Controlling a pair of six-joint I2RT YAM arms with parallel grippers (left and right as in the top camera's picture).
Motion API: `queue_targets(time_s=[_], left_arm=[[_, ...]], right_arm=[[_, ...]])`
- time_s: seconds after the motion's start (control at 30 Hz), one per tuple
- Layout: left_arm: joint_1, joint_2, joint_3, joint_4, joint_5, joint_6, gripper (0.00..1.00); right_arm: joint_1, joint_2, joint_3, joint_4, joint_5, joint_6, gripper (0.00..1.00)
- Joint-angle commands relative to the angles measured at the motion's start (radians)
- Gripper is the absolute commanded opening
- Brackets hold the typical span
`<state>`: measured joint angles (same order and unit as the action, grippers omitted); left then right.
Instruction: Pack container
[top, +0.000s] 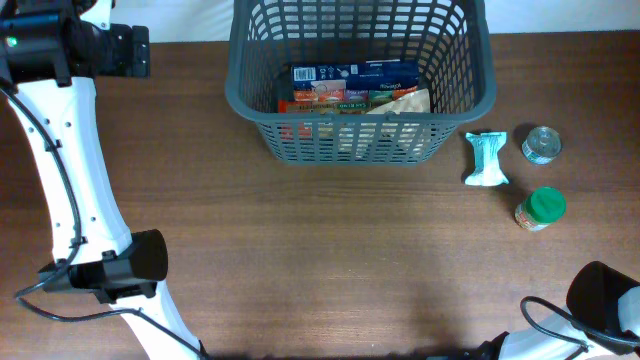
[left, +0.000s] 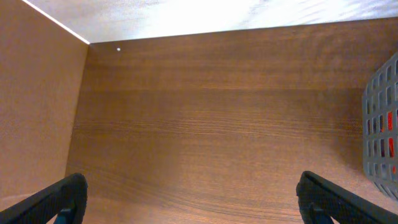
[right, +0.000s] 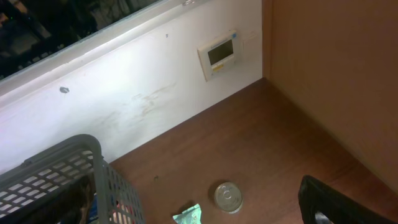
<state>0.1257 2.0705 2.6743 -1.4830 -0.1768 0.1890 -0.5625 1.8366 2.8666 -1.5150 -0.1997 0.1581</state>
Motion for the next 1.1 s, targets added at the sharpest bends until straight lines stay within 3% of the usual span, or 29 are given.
queue_targets(time_s=[0.0, 0.17, 0.33, 0.53, 0.77, 1.07], left_arm=[[0.002, -0.011, -0.005, -0.003, -0.003, -0.019, 0.99], [0.002, -0.011, -0.005, -0.003, -0.003, -0.019, 0.99], [0.002, -0.011, -0.005, -0.003, -0.003, -0.019, 0.99], [0.002, -0.011, -0.005, -0.003, -0.003, -0.019, 0.99], [0.002, -0.011, -0.005, -0.003, -0.003, -0.019, 0.99], [0.002, -0.011, -0.005, -0.003, -0.003, -0.019, 0.99]], right_arm=[[-0.001, 0.004, 0.003, 0.002, 0.005, 0.007, 0.99], [-0.001, 0.011, -0.003, -0.015, 0.012, 0.005, 0.99], [0.000, 0.072, -0.080, -0.136, 0.089, -0.005, 0.99], [0.012, 0.166, -0.306, -0.181, 0.089, -0.032, 0.99], [0.044, 0.167, -0.609, -0.101, 0.103, -0.073, 0.94], [0.169, 0.114, -0.755, -0.105, 0.209, -0.060, 0.94]])
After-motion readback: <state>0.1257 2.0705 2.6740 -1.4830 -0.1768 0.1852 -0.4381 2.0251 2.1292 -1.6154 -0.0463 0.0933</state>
